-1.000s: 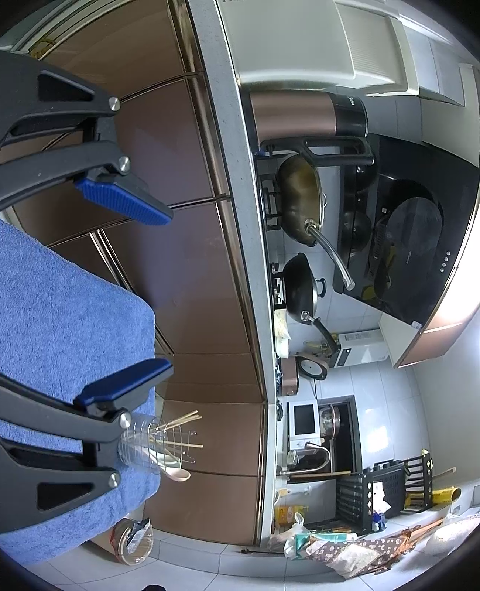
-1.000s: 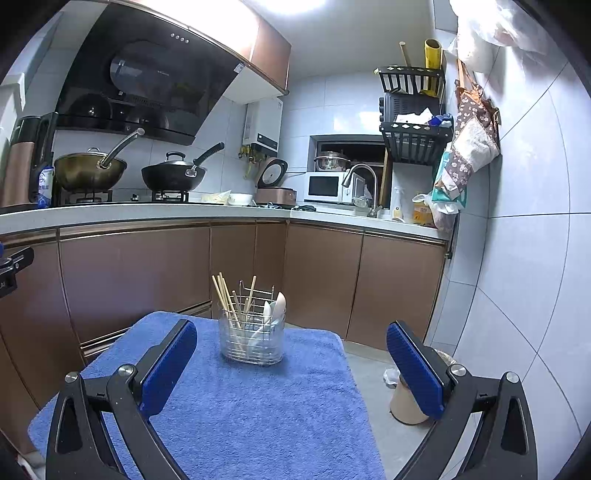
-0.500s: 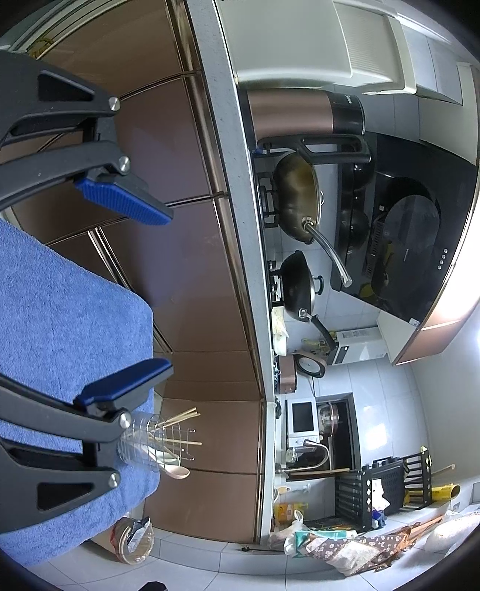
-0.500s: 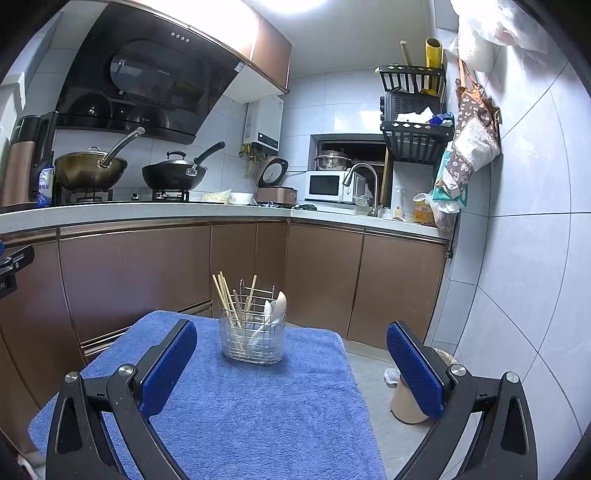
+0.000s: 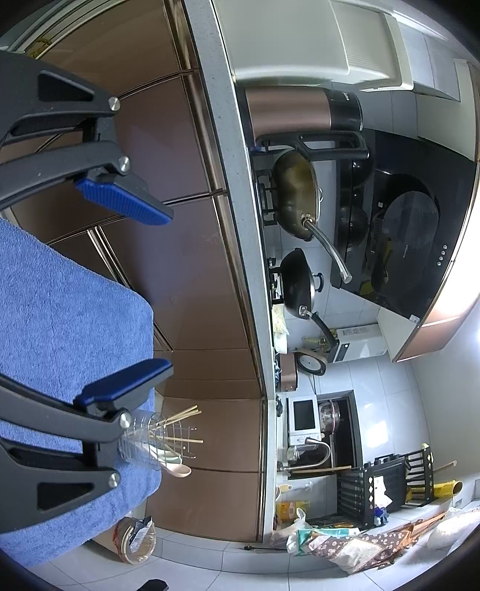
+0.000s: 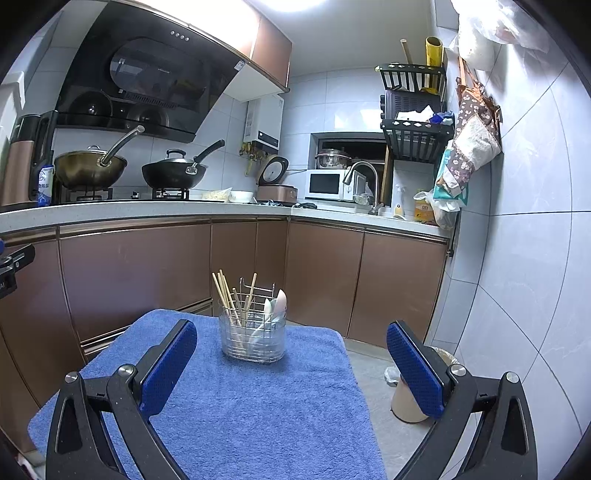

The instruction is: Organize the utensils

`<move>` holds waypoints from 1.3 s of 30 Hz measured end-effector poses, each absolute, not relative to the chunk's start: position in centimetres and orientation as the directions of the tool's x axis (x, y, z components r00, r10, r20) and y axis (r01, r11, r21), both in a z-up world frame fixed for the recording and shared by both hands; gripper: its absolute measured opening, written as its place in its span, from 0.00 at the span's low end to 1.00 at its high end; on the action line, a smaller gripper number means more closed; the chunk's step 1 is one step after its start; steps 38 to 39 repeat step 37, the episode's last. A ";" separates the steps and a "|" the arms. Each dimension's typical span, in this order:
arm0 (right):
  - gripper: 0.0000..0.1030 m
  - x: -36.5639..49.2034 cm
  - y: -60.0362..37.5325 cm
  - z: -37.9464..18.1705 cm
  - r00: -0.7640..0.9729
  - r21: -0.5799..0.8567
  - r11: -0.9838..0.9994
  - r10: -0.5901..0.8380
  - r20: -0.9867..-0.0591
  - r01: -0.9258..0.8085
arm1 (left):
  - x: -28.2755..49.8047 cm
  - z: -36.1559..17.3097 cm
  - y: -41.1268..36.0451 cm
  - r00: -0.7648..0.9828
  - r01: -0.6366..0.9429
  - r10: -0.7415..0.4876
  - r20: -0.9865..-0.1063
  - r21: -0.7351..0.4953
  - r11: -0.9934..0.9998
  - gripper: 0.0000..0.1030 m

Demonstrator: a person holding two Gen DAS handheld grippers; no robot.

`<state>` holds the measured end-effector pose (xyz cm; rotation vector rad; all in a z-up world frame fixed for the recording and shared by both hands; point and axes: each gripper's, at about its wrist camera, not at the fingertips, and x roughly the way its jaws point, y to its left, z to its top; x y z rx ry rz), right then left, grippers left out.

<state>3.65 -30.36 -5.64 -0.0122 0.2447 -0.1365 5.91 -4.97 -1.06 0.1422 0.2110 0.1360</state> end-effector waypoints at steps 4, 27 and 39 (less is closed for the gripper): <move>1.00 3.7 -30.5 -5.7 0.961 -0.029 0.990 -0.138 -0.241 0.135 | 5.9 -1.0 -4.9 0.970 -0.120 0.149 -0.193 0.157 0.980 0.71; 1.00 3.5 -30.6 -5.8 0.958 -0.022 0.989 -0.145 -0.248 0.144 | 6.0 -1.0 -4.5 0.970 -0.107 0.138 -0.199 0.161 0.981 0.71; 1.00 3.5 -30.6 -5.9 0.957 -0.020 0.989 -0.145 -0.250 0.144 | 6.0 -1.0 -4.6 0.970 -0.107 0.138 -0.200 0.161 0.981 0.71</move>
